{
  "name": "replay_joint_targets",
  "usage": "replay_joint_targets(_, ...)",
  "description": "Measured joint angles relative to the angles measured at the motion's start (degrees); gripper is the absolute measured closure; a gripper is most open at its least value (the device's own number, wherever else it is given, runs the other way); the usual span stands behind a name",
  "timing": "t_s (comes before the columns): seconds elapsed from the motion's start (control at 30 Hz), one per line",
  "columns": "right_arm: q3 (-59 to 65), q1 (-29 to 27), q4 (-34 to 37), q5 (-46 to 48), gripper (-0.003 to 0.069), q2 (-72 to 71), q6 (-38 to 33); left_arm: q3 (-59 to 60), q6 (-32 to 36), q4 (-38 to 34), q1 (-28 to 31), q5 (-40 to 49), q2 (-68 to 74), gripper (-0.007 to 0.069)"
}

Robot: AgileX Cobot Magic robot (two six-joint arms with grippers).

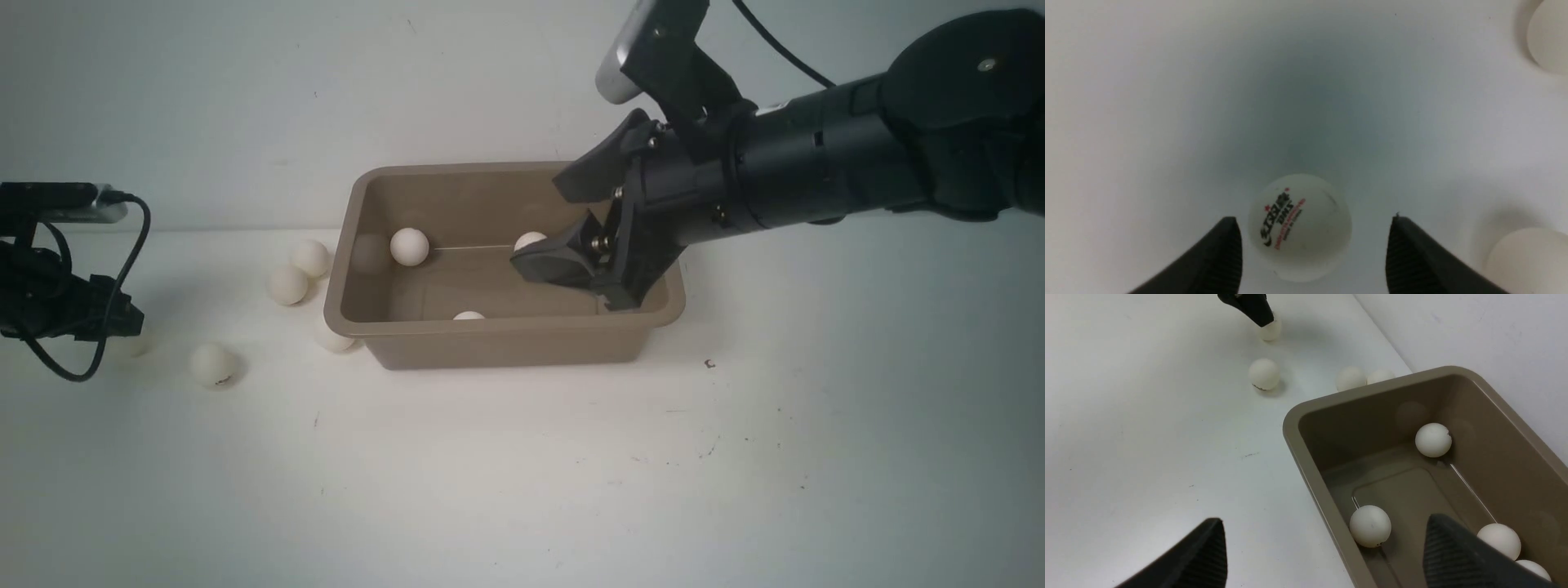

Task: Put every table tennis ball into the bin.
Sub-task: Use the left arm to clamp the table tennis ball closest to it

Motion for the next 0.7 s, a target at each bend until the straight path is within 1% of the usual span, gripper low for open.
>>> replay_joint_targets(0.17, 0.0, 0.0, 0.0, 0.0, 0.0071, 0.0, -0.1, 0.0, 0.5, -0.2, -0.4, -1.7, 1.5, 0.0195)
replay_joint_targets(0.33, 0.0, 0.0, 0.0, 0.0, 0.0071, 0.0, -0.2, 0.0, 1.6, -0.3, -2.9, -4.6, 3.6, 0.0197)
replay_joint_targets(0.37, 0.0, 0.0, 0.0, 0.0, 0.0071, 0.0, -0.2, 0.0, 1.6, -0.3, -3.5, -5.3, 3.8, 0.0204)
replay_joint_targets(0.4, 0.0, 0.0, 0.0, 0.0, 0.0071, 0.0, -0.2, 0.0, 1.8, -0.3, -4.5, -6.0, 4.0, 0.0234)
replay_joint_targets(0.43, 0.0, 0.0, 0.0, 0.0, 0.0071, 0.0, -0.2, 0.0, 1.8, -0.4, -4.5, -6.0, 4.0, 0.0241)
replay_joint_targets(0.47, 0.0, 0.0, 0.0, 0.1, 0.0071, 0.0, -0.2, 0.0, 1.9, -0.5, -5.3, -7.1, 4.2, 0.0272)
replay_joint_targets(0.7, 0.0, 0.0, -0.1, 0.6, 0.0071, 0.0, -0.2, 0.0, 3.9, -0.3, -7.6, -8.2, 3.8, 0.0272)
